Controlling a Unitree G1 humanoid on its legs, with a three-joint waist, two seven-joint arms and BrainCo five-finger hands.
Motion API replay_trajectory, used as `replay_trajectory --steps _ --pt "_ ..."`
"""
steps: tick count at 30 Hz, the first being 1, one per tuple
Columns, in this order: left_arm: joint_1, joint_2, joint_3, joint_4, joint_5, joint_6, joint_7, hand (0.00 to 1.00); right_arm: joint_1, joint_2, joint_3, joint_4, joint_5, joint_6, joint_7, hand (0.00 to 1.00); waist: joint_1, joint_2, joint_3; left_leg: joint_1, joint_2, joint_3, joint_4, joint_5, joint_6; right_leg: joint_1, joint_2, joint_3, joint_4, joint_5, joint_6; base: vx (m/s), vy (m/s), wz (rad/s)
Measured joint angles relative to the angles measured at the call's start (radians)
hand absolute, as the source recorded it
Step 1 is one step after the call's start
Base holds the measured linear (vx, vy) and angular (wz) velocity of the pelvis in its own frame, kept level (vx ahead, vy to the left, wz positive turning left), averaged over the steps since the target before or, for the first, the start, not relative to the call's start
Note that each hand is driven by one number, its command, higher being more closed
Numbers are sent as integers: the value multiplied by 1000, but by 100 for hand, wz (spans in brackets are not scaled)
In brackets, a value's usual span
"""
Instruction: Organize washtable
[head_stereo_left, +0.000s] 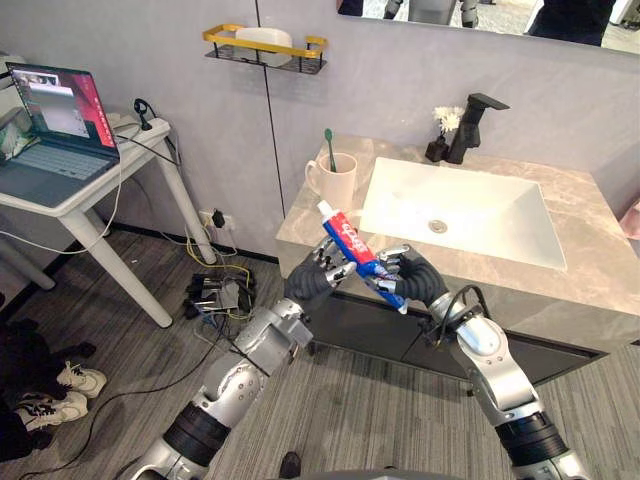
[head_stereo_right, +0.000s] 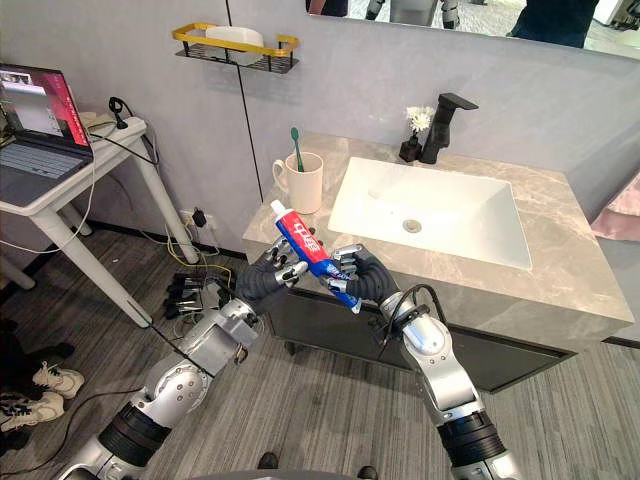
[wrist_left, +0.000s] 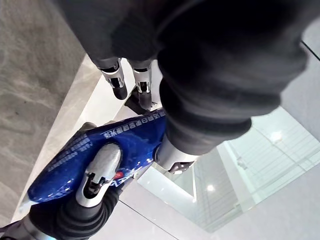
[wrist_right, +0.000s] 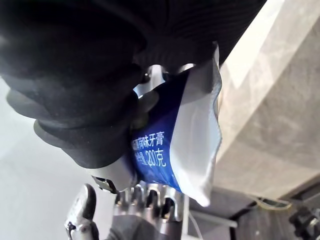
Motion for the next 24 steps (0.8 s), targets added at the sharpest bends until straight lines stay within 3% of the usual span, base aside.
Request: replay_trajectory --steps 19,24 --pt "-43 -39 -23 2 1 5 11 0 19 59 39 -5 -9 -15 47 100 -22 -1 0 1 2 16 0 -1 -1 0 2 8 -9 3 -1 0 0 0" --pt "-61 -37 52 4 1 8 12 0 93 59 57 9 -27 -28 89 100 -25 -1 -1 1 5 21 0 -1 -1 -1 4 13 -9 4 -2 -7 -3 -2"
